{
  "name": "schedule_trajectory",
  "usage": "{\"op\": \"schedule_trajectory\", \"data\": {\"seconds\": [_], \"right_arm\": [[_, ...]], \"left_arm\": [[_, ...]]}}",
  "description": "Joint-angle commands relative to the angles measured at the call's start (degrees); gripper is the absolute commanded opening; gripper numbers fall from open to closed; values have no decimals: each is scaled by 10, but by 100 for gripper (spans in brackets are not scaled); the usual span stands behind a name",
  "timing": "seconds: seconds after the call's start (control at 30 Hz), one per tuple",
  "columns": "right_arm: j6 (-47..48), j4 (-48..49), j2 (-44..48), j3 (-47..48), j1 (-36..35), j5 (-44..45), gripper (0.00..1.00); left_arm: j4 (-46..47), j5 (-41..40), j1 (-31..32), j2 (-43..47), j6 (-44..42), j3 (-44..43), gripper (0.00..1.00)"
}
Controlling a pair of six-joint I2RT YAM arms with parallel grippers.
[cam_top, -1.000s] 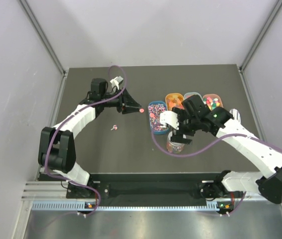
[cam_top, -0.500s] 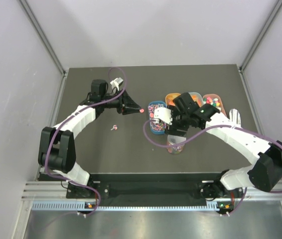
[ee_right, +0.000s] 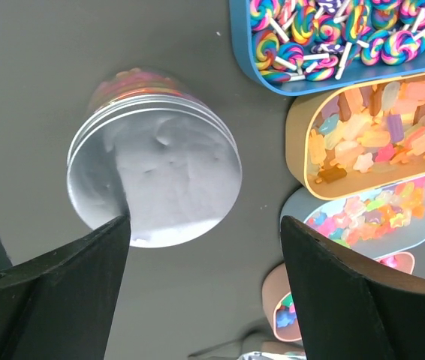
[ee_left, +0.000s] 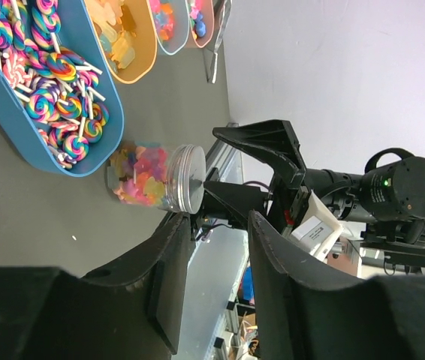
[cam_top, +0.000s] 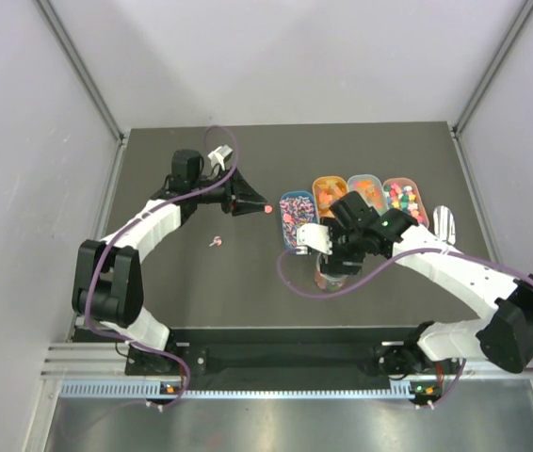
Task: Pack the candies
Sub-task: Close the bottle lid on the packing bottle.
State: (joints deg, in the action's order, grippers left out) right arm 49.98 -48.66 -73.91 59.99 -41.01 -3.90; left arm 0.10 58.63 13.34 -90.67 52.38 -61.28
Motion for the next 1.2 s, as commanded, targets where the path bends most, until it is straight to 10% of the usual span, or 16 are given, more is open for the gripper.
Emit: {"op": "schedule_trajectory", "data": {"seconds": [0.0, 1.17], "right_arm": [[12, -8, 18, 2, -14, -3, 81], [38, 59, -75, 63, -77, 49, 88]], "left_arm": [[37, 7, 2, 8, 3, 5, 42], [55, 15, 2, 11, 19, 11, 47]]}}
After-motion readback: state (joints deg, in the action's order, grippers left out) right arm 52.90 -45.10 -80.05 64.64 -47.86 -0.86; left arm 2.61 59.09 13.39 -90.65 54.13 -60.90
